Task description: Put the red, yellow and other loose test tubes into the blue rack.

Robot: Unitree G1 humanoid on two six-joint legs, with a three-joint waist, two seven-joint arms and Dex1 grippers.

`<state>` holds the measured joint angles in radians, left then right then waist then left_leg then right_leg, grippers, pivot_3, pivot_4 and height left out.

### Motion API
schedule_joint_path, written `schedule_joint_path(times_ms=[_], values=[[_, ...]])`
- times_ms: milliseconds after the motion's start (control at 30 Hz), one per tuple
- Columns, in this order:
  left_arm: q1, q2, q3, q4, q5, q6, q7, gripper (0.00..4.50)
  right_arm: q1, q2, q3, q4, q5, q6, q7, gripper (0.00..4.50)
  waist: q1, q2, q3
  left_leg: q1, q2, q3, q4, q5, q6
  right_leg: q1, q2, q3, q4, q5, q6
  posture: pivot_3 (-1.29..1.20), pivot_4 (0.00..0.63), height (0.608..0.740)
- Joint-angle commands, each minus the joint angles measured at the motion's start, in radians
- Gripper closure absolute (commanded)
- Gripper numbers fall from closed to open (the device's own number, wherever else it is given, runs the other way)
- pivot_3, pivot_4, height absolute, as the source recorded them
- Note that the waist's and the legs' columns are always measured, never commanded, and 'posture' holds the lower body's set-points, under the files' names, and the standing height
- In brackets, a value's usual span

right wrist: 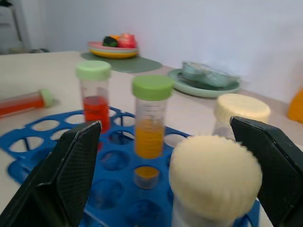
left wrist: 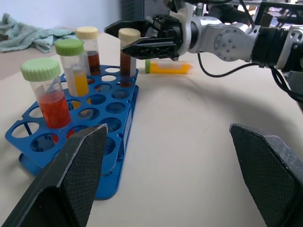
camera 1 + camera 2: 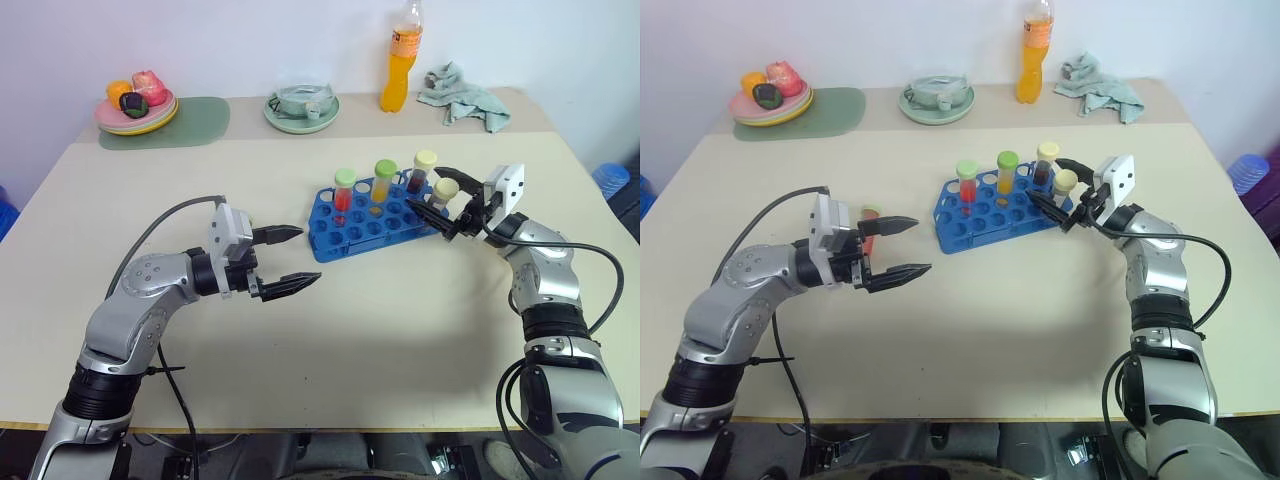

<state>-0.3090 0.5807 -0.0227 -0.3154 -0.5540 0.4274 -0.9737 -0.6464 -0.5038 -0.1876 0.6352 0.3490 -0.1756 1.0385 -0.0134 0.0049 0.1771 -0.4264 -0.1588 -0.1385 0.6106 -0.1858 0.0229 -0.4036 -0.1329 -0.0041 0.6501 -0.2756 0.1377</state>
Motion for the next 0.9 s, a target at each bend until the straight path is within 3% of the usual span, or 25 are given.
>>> schedule_joint_path(times_ms=[33,400,567,733,900], values=[[0.001,0.002,0.016,-0.022,-0.004,-0.013,0.004,0.24,-0.025,-0.009,-0.020,-0.008,-0.006,-0.034,-0.034,0.05,0.000,0.000,0.000,0.000,0.000,0.000,0.000,0.000,0.000,0.000,0.000,0.000,0.000,0.000,0.000,0.00,0.150,0.739],[-0.007,-0.005,0.007,-0.010,-0.001,-0.018,0.001,0.24,0.002,-0.117,-0.134,-0.094,0.074,0.074,-0.104,0.05,0.004,0.000,0.000,0.000,0.000,0.000,0.000,0.000,0.000,0.000,0.000,0.000,0.000,0.000,0.000,0.00,0.150,0.739],[-0.014,-0.013,0.000,-0.002,0.000,-0.021,-0.005,0.24,0.079,-0.210,-0.169,-0.292,0.185,0.337,-0.066,0.05,0.003,0.000,0.000,-0.001,0.000,0.000,0.000,0.000,0.000,0.000,-0.001,0.000,0.000,0.000,0.000,0.00,0.150,0.739],[-0.024,-0.018,-0.003,0.009,0.004,-0.023,-0.010,0.24,0.159,-0.303,-0.154,-0.401,0.171,0.485,-0.077,0.05,0.002,0.000,0.000,-0.001,0.000,0.000,0.000,0.000,0.001,0.000,-0.002,0.000,-0.001,0.000,0.000,0.00,0.150,0.739],[-0.024,-0.023,-0.008,0.012,0.006,-0.025,-0.013,0.24,0.187,-0.407,-0.062,-0.466,0.021,0.757,-0.271,0.05,0.005,0.000,0.000,-0.002,0.000,0.001,0.000,-0.001,0.001,-0.001,-0.002,0.000,-0.001,-0.001,-0.002,0.00,0.150,0.739]])
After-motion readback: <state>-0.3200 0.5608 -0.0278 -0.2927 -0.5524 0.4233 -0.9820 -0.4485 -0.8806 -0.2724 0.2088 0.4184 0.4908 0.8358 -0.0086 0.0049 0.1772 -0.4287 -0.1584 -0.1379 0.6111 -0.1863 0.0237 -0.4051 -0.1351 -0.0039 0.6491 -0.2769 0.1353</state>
